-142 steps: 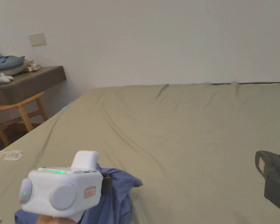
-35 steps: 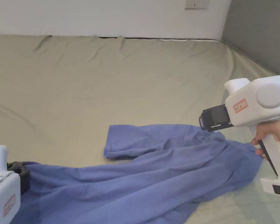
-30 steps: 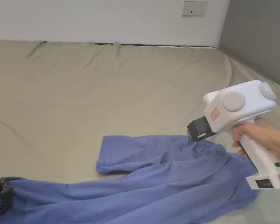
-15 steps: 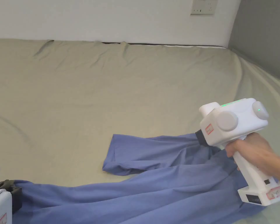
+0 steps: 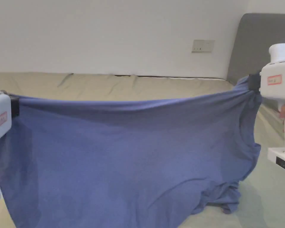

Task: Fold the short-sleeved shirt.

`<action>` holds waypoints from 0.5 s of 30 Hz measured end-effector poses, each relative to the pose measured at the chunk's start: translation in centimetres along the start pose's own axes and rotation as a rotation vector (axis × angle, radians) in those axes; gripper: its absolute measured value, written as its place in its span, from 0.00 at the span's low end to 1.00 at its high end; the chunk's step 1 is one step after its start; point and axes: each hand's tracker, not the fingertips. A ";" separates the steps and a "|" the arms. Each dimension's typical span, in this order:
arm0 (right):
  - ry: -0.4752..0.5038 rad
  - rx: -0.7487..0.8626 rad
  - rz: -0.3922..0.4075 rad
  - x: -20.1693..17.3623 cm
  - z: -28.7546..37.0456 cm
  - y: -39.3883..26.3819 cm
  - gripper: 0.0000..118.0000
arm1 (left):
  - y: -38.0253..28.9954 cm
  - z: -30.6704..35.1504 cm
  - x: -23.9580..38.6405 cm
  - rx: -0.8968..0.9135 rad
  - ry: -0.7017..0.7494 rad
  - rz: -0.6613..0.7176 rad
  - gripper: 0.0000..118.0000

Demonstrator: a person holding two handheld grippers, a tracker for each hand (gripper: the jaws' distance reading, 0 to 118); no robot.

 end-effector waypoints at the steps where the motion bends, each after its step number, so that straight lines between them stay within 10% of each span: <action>1: -0.003 0.046 -0.017 0.8 2.0 1.4 0.04 | 2.2 1.1 -0.4 0.024 0.022 -0.022 0.05; 15: -0.098 0.296 -0.087 2.8 15.8 7.7 0.04 | 13.0 6.8 -1.9 0.359 0.124 -0.090 0.05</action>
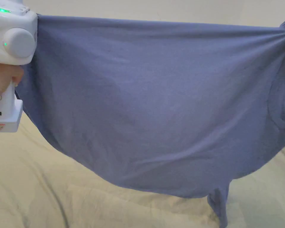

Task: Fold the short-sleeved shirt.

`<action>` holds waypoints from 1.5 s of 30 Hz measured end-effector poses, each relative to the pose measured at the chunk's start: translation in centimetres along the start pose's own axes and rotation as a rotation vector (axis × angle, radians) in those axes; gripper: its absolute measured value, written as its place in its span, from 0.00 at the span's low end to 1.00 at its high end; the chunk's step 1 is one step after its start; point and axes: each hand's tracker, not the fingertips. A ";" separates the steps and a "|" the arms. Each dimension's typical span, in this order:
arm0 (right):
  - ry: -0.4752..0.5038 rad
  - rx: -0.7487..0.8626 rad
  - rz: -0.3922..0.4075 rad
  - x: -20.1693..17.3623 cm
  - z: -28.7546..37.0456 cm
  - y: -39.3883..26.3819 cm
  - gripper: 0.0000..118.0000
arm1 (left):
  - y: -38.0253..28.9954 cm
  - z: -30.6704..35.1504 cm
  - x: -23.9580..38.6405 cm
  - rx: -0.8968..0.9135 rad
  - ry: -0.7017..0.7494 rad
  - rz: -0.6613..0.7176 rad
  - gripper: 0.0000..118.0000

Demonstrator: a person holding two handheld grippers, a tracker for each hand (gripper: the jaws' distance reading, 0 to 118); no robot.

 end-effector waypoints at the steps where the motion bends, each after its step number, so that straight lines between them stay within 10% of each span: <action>1: -0.001 -0.005 0.008 -0.1 -0.8 -0.3 0.04 | -0.4 -0.4 0.2 -0.015 -0.011 -0.008 0.05; 14: -0.024 0.014 -0.034 -4.9 -17.8 -2.6 0.04 | -5.2 -16.7 6.1 -0.158 -0.005 0.213 0.05; 24: -0.066 0.220 -0.049 -9.0 -27.2 -0.1 0.04 | -4.4 -25.7 11.1 -0.004 0.097 -0.011 0.05; 38: 0.045 0.031 0.189 -6.9 -14.8 -12.3 0.04 | -14.9 -11.7 10.5 -0.158 -0.007 -0.169 0.05; 45: 0.019 -0.141 -0.098 -4.6 0.9 -21.3 0.04 | -21.3 6.0 6.8 -0.313 -0.011 -0.082 0.05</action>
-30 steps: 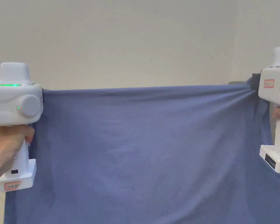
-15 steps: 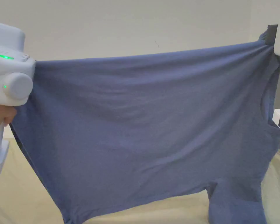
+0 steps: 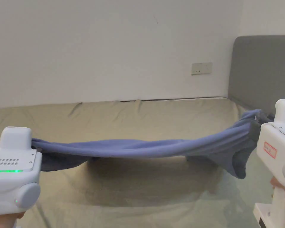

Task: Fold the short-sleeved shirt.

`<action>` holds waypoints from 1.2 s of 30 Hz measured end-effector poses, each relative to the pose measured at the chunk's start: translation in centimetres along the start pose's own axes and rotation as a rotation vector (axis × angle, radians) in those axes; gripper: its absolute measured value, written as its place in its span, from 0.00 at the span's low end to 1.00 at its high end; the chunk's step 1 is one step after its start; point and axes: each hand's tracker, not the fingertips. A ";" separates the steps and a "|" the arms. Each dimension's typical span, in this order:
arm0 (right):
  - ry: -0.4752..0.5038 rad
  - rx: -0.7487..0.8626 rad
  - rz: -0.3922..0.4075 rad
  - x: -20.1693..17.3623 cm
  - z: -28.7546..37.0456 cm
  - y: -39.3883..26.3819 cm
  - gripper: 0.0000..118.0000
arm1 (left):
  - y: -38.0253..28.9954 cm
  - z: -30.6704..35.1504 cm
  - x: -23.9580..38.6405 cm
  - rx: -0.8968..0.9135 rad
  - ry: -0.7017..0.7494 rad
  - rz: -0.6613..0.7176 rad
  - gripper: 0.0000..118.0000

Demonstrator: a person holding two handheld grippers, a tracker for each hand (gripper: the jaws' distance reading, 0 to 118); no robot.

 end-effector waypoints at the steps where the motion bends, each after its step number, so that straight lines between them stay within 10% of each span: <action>1: -0.010 -0.024 0.017 0.2 1.7 -1.4 0.04 | -1.6 2.2 -0.5 0.011 0.013 0.001 0.05; 12: -0.027 -0.270 0.184 0.0 12.9 -9.4 0.04 | -10.0 12.9 -4.2 -0.199 0.010 0.228 0.05; 17: -0.066 -0.207 -0.009 -0.2 15.0 -10.7 0.04 | -14.2 13.2 -5.1 -0.196 0.039 0.108 0.05; 22: -0.080 -0.236 0.160 0.0 16.1 -13.8 0.04 | -16.8 11.9 -6.2 -0.237 0.010 0.113 0.05; 26: -0.068 -0.263 0.089 1.1 16.3 -15.4 0.08 | -17.4 11.6 -5.1 -0.218 0.002 -0.052 0.05; 28: -0.046 -0.307 0.061 1.6 16.5 -15.5 0.53 | -17.1 11.7 -4.9 -0.219 -0.023 -0.020 0.25; 29: -0.021 -0.349 0.041 1.9 16.3 -15.5 0.95 | -16.9 11.9 -5.1 -0.241 -0.069 0.028 0.74; 30: -0.005 -0.374 0.018 2.1 16.2 -15.5 1.00 | -16.7 11.5 -5.5 -0.293 -0.113 0.071 1.00; 36: -0.055 -0.268 0.006 1.3 15.9 -12.4 1.00 | -13.4 14.0 -6.0 -0.220 -0.091 0.152 1.00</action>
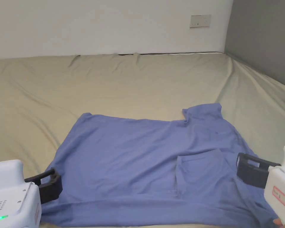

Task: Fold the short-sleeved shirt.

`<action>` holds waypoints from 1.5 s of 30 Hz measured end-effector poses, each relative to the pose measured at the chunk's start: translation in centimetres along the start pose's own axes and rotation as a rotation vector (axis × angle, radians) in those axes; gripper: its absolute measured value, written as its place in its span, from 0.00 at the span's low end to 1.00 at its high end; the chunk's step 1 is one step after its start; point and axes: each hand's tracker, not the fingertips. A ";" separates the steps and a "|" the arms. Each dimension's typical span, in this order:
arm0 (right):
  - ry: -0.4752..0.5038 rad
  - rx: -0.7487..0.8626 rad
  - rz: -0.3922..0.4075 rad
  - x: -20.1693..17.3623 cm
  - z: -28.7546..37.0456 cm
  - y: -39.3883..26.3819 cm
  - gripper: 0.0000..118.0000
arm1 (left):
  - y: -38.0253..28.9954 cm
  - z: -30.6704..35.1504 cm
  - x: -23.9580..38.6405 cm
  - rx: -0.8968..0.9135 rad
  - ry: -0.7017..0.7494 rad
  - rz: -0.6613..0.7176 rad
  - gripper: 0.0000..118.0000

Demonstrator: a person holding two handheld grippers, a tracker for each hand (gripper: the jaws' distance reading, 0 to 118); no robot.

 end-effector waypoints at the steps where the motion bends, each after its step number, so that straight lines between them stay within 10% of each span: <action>1: -0.005 0.042 -0.004 -0.3 0.1 0.8 1.00 | 0.8 0.6 0.4 0.040 0.008 0.005 1.00; 4: 0.008 0.088 0.007 -1.5 0.8 3.3 0.82 | 2.7 1.8 1.4 0.052 -0.013 -0.002 1.00; 5: 0.020 0.088 0.025 -2.0 1.2 3.9 0.24 | 3.0 2.4 1.8 0.068 -0.034 -0.019 0.85; 6: 0.054 0.115 0.072 -2.5 1.6 4.2 0.02 | 3.0 3.2 2.3 0.091 -0.036 -0.037 0.50; 7: 0.032 0.122 0.103 -3.0 1.6 4.3 0.02 | 3.0 3.6 2.9 0.118 0.001 -0.065 0.03; 13: 0.069 0.040 0.025 -3.3 2.6 1.9 0.02 | 0.6 2.5 2.0 0.011 0.034 -0.087 0.00; 20: 0.056 -0.180 0.148 -3.1 0.4 -4.4 0.02 | -5.0 -0.4 2.3 -0.213 0.015 -0.252 0.01; 21: 0.066 -0.200 0.155 -3.0 0.3 -4.9 0.02 | -5.4 -0.6 2.5 -0.229 0.002 -0.269 0.20; 23: 0.069 -0.224 0.154 -2.8 -0.1 -5.5 0.02 | -5.7 -1.7 2.7 -0.292 -0.056 -0.274 0.90; 31: 0.056 -0.246 0.162 -2.1 -0.6 -5.3 0.02 | -5.9 -5.5 3.4 -0.287 -0.080 -0.257 0.90; 33: 0.048 -0.247 0.167 -2.0 -0.7 -5.2 0.02 | -6.2 -5.6 3.7 -0.286 -0.083 -0.245 0.55; 34: 0.031 -0.252 0.178 -2.1 -0.8 -5.0 0.02 | -6.5 -5.4 4.0 -0.258 -0.052 -0.236 0.07; 37: -0.002 -0.271 0.209 -2.2 -1.0 -4.7 0.02 | -5.5 -5.2 4.0 -0.289 -0.092 -0.176 0.02; 39: -0.018 -0.309 0.196 -1.9 -1.4 -4.4 0.33 | -4.8 -5.3 3.9 -0.277 -0.074 -0.190 0.02; 41: -0.033 -0.405 0.176 -1.5 -1.6 -4.3 0.91 | -4.8 -4.7 4.0 -0.292 -0.071 -0.212 0.02; 45: -0.052 -0.461 0.148 -0.9 -1.9 -6.2 0.91 | -5.3 -5.3 3.4 -0.301 -0.081 -0.179 0.02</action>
